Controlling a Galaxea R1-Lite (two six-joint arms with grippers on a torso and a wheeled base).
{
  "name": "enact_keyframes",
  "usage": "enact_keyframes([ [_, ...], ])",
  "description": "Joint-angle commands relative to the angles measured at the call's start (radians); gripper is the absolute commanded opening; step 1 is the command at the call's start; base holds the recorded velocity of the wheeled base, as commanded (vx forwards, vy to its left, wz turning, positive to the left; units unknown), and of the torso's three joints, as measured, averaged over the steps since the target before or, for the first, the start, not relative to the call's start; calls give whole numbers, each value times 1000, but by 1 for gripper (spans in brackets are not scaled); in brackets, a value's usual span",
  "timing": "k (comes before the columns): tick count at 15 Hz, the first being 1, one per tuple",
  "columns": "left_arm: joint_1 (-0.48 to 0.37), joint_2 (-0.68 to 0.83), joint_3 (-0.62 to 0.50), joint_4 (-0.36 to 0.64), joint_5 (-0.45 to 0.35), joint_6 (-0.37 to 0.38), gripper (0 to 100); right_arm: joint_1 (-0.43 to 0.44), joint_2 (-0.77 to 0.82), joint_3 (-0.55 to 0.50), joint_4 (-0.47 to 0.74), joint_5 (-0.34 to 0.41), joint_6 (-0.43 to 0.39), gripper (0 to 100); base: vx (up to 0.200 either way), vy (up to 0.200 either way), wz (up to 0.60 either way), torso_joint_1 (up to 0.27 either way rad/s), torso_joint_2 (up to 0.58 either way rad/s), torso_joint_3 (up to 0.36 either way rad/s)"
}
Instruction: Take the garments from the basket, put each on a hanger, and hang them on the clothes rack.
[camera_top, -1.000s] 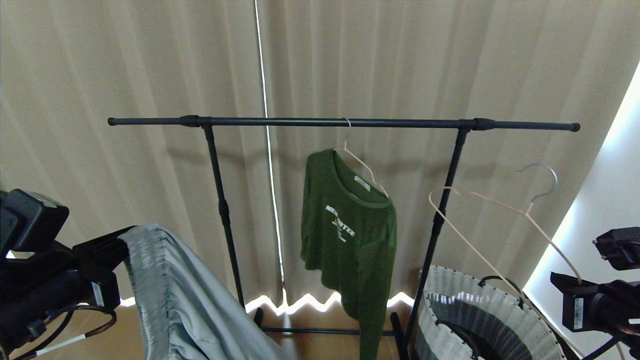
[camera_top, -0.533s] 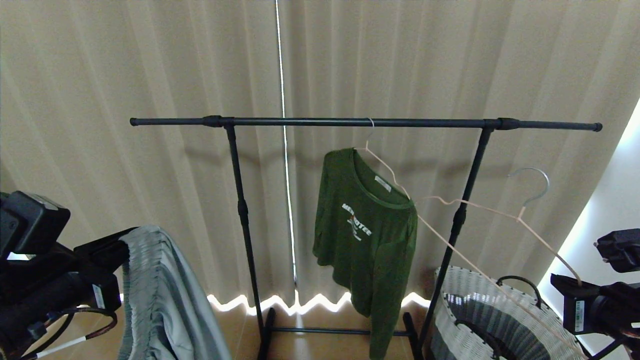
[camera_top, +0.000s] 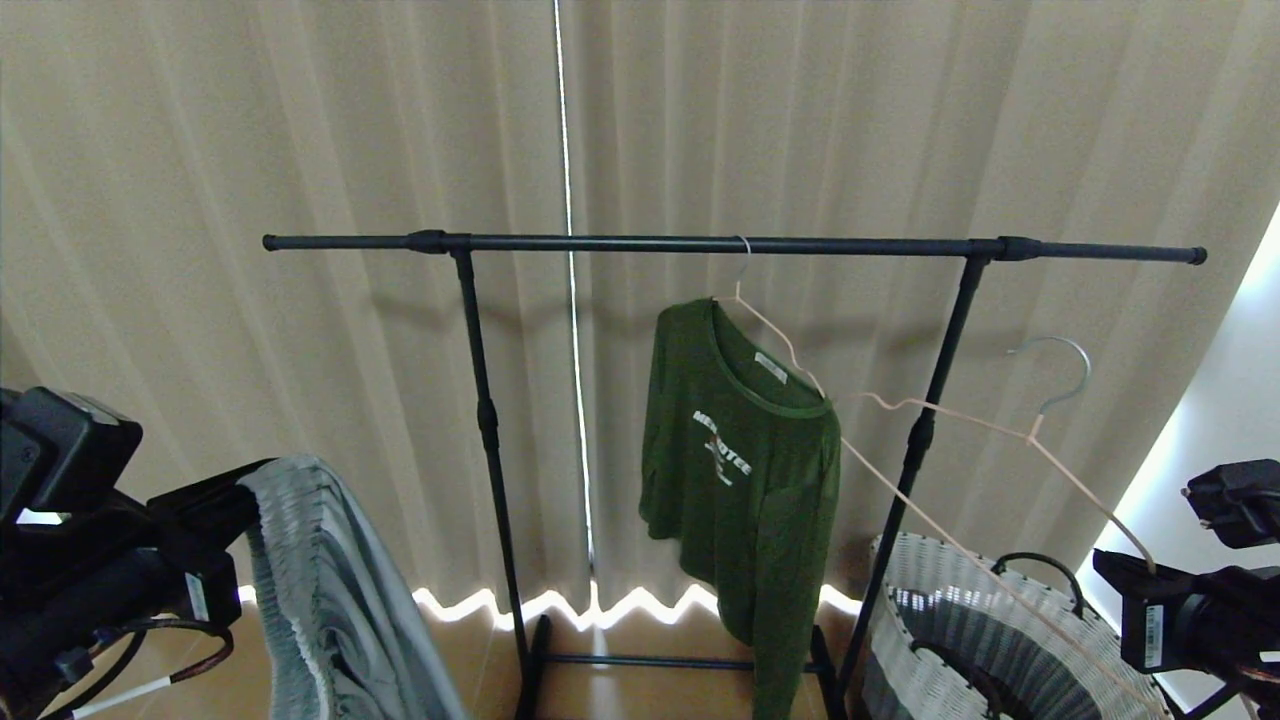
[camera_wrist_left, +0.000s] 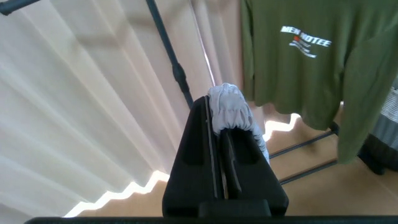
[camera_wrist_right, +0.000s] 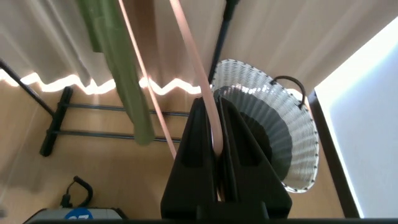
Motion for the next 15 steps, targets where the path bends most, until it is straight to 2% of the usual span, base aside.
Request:
enact_keyframes([
  [1, 0, 0, 0, 0, 1, 1, 0, 2, 0, 3, -1, 0, 0, 0, 0, 0, 0, 0, 0, 0],
  [7, 0, 4, -35, 1, 1, -2, 0, 3, -57, -11, -7, 8, 2, 0, 0, 0, 0, 0, 0, 0],
  [9, -18, 18, -80, 6, 9, 25, 0, 31, -85, -18, -7, 46, -1, 0, 0, 0, 0, 0, 0, 0],
  [11, -52, 50, -129, 9, 24, 82, 0, 62, -97, -49, -6, 118, -1, 0, 0, 0, 0, 0, 0, 0],
  [13, -117, 105, -144, 9, 85, 82, 0, 92, -103, -84, 1, 177, 0, 0, 0, 0, 0, 0, 0, 0],
  [15, -167, 159, -167, 6, 171, 79, 0, 118, -108, -94, -3, 189, 5, 0, 0, 0, 0, 0, 0, 0],
])
